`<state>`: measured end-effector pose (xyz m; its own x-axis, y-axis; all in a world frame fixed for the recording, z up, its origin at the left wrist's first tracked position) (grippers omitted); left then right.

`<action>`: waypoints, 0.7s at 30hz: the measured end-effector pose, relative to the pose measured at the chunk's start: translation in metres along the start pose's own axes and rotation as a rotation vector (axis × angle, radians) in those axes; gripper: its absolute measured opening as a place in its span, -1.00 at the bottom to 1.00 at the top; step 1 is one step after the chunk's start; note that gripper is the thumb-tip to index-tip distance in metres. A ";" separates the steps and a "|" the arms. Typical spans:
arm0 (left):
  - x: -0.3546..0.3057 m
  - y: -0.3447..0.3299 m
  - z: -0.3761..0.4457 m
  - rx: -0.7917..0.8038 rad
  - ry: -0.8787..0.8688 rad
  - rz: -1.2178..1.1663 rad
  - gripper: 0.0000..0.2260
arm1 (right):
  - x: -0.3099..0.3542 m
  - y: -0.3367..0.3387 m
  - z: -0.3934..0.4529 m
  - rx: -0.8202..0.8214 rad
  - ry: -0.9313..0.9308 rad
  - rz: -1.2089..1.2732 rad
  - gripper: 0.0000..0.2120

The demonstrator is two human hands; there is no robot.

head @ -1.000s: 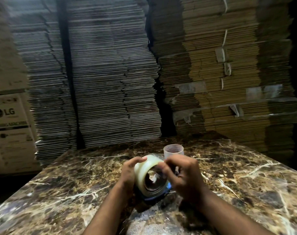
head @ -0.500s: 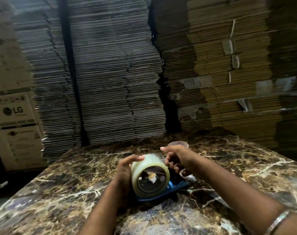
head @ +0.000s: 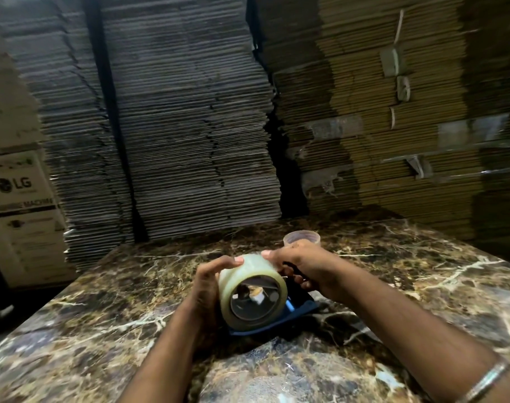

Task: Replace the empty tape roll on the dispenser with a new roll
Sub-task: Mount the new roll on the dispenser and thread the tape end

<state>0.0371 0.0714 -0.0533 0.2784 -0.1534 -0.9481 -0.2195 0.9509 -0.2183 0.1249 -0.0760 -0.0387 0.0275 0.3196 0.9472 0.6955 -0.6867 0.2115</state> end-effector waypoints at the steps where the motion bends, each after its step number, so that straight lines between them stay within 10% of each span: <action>1: 0.000 -0.001 0.000 0.005 -0.003 -0.001 -0.73 | 0.001 0.000 0.000 0.001 0.010 0.033 -0.65; 21: -0.002 -0.001 0.002 -0.013 -0.083 0.079 -0.69 | 0.011 -0.003 -0.018 -0.060 -0.033 0.342 -0.76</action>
<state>0.0390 0.0709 -0.0507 0.3357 -0.0547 -0.9404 -0.2554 0.9556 -0.1468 0.1108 -0.0821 -0.0243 0.2756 0.0847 0.9575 0.5986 -0.7945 -0.1021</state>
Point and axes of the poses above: each hand's wrist, its own z-axis towards the middle knuckle, its own y-axis out of the back of the hand, x = y × z, the point moved 3 cm from there along z, towards the middle knuckle, and after that the axes turned 14 degrees about -y, right-handed, at the moved point
